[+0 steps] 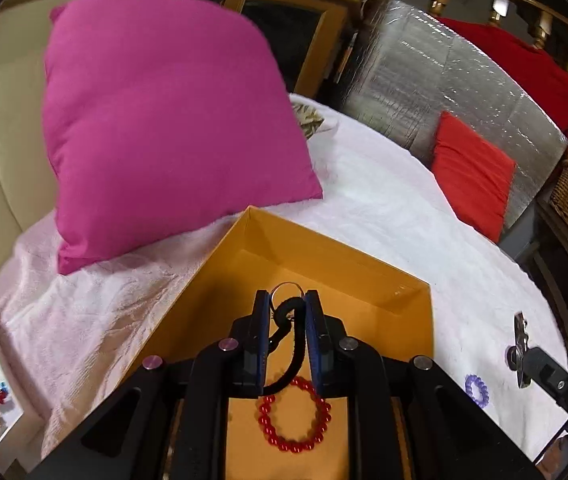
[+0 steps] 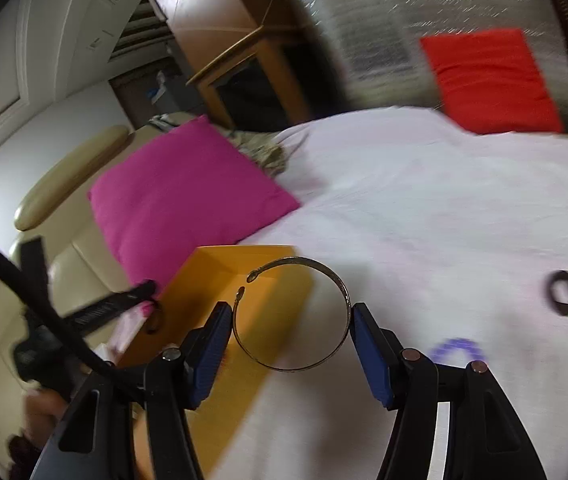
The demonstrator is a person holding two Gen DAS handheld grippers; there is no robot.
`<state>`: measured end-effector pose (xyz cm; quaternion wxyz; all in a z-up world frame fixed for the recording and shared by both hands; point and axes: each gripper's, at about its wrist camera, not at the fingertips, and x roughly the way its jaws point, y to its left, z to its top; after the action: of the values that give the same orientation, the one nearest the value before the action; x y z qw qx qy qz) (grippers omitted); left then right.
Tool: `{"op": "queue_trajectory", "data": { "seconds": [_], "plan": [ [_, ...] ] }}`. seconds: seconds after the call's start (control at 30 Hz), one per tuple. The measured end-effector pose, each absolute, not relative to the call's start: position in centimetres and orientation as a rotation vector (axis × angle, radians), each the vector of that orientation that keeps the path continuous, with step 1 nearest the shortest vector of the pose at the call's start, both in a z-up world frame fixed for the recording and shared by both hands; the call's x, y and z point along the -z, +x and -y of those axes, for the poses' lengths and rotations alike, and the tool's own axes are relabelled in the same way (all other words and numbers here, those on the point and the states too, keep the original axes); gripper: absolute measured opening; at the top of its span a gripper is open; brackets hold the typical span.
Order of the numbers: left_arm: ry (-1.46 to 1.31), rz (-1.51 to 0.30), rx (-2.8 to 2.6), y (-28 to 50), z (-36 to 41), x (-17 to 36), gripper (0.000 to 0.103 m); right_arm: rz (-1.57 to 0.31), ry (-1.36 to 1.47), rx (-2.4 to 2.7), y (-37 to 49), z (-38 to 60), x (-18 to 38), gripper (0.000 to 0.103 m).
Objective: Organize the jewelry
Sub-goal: 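Carry the hair tie and bangle into the orange box and open both grippers, then move the left gripper to the purple bead bracelet while the right gripper moves to the black rubber ring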
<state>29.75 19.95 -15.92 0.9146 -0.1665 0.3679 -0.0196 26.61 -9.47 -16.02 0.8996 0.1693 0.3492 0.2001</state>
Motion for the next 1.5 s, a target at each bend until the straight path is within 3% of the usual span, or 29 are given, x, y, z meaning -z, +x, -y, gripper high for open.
{"op": "queue_trajectory", "data": {
  "seconds": [0.33,0.47,0.6,0.7,1.1,1.5],
  "plan": [
    [-0.396,-0.919,0.002,33.2,-20.5,19.5,0.019,-0.858,0.416,-0.472,33.4,3.1,16.0,0.064],
    [-0.459,-0.936,-0.019,33.4,-21.9,19.5,0.037,-0.937,0.474,-0.431,35.5,2.0,17.8,0.064],
    [-0.557,-0.81,-0.02,31.4,-24.1,16.2,0.055,-0.976,0.464,-0.408,36.6,0.7,18.8,0.064],
    [-0.556,-0.7,-0.091,29.8,-25.3,13.8,0.061,-0.99,0.407,-0.389,36.9,-0.6,19.1,0.064],
    [-0.611,-0.679,-0.172,28.6,-27.8,13.7,0.062,-1.107,0.151,-0.301,38.2,-5.6,20.9,0.067],
    [-0.421,-0.667,-0.18,28.6,-23.7,12.0,0.062,-0.951,0.337,-0.336,35.0,4.3,16.4,0.068]
  ]
}}
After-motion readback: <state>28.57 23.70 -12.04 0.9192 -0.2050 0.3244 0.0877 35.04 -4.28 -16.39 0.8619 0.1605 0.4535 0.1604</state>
